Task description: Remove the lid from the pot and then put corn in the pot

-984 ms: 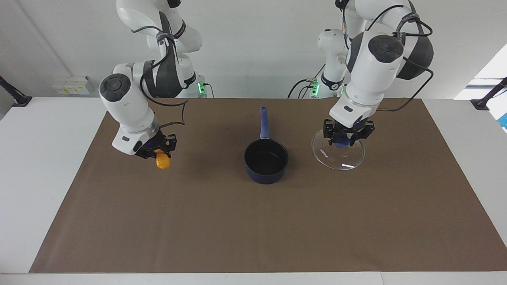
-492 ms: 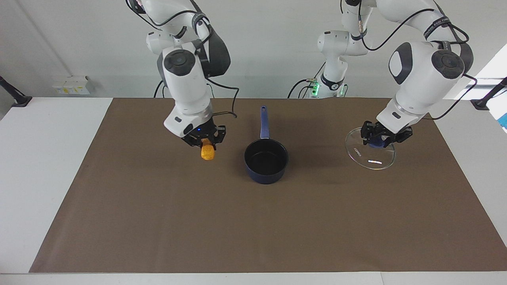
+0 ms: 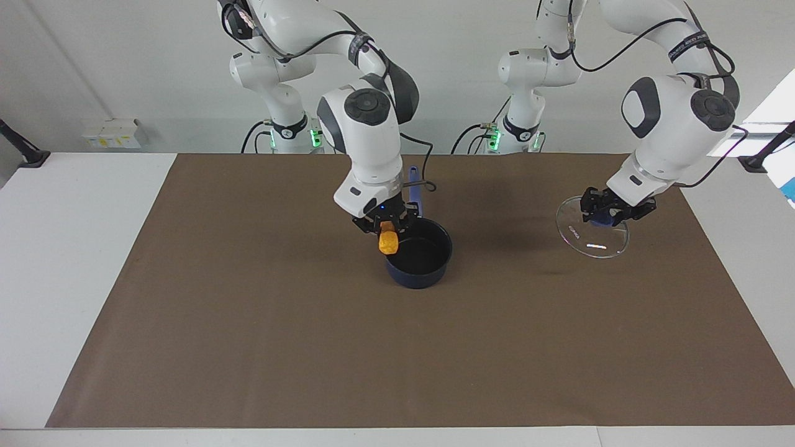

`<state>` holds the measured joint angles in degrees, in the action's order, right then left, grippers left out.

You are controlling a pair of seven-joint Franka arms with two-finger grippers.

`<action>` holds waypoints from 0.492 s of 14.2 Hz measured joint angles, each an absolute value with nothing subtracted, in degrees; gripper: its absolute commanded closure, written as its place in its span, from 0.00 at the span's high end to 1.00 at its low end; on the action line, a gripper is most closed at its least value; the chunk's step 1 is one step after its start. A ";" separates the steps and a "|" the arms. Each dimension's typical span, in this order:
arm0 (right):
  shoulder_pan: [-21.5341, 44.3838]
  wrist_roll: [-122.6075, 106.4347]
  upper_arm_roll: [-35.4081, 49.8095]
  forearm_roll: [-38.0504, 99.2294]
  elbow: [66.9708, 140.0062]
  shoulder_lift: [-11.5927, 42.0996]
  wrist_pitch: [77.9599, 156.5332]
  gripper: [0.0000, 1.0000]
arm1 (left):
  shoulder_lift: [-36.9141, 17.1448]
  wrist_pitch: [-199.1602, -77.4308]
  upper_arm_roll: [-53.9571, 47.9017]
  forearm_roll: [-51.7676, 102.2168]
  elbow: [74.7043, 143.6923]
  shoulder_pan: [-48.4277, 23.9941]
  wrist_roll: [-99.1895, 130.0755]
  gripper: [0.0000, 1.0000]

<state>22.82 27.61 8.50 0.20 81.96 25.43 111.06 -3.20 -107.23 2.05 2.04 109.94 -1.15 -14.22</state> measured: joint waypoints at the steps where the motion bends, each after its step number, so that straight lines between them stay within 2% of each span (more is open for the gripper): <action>1: 24.00 28.16 8.49 0.20 81.35 27.00 112.23 0.00 | -3.25 -109.28 2.06 2.04 111.90 0.20 -15.42 0.00; 6: 27.26 29.99 8.40 -0.37 80.85 31.77 115.83 0.00 | -4.38 -122.59 2.07 2.07 122.88 4.95 -20.25 0.00; 7: 27.24 29.99 8.31 -0.38 80.82 32.12 115.94 0.00 | -5.02 -124.63 2.07 2.07 123.84 6.01 -21.55 0.13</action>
